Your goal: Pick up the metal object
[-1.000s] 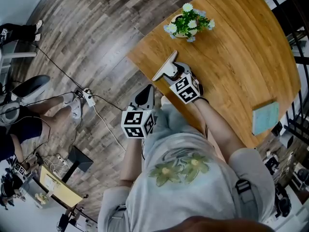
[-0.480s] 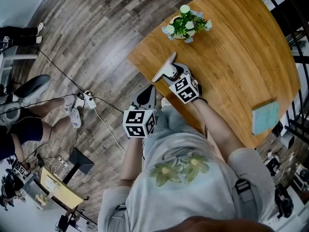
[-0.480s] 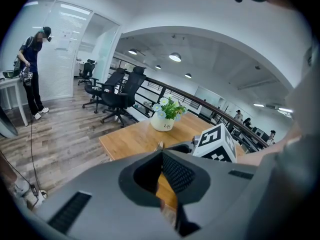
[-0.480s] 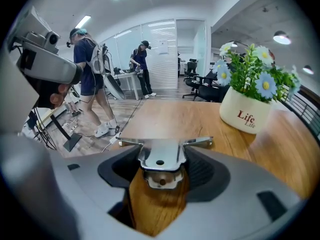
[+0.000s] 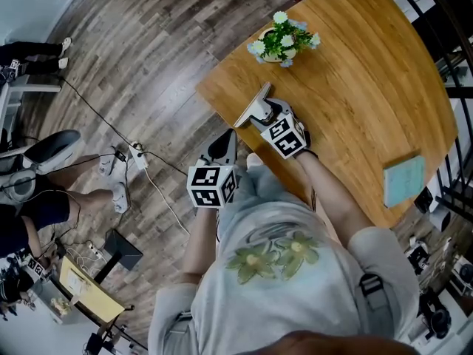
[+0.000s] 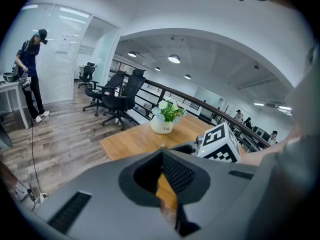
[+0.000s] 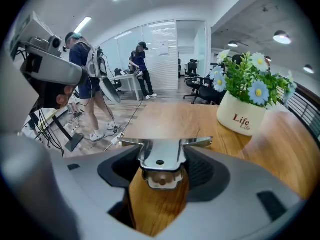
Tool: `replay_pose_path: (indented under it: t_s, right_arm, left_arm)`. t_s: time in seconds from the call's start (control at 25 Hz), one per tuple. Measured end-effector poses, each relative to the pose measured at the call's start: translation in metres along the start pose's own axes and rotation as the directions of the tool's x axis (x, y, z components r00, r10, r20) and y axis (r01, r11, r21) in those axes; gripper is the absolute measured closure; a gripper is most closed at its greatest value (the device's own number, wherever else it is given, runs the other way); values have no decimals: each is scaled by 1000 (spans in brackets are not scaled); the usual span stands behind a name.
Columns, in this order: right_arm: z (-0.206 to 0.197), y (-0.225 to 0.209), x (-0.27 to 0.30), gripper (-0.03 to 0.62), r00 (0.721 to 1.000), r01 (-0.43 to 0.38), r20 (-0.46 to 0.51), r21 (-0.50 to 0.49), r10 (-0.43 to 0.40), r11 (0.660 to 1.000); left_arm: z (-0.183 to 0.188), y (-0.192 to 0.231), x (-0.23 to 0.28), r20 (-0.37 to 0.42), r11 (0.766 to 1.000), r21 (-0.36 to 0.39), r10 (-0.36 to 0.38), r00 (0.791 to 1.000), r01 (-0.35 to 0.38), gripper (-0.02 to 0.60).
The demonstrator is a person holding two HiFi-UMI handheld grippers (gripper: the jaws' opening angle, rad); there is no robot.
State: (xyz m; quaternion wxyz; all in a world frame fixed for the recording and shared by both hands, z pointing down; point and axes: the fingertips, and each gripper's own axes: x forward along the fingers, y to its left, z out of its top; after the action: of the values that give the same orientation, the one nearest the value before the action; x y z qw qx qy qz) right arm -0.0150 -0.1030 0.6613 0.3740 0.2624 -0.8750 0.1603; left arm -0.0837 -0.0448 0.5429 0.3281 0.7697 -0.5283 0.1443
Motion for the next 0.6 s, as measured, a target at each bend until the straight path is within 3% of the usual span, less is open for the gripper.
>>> replay_pose_path:
  t_s: [0.6]
  right_arm:
    - [24, 8, -42, 309, 998, 28, 50, -54, -25, 998]
  left_arm:
    - [19, -3, -16, 35, 999, 51, 18, 999, -19, 568]
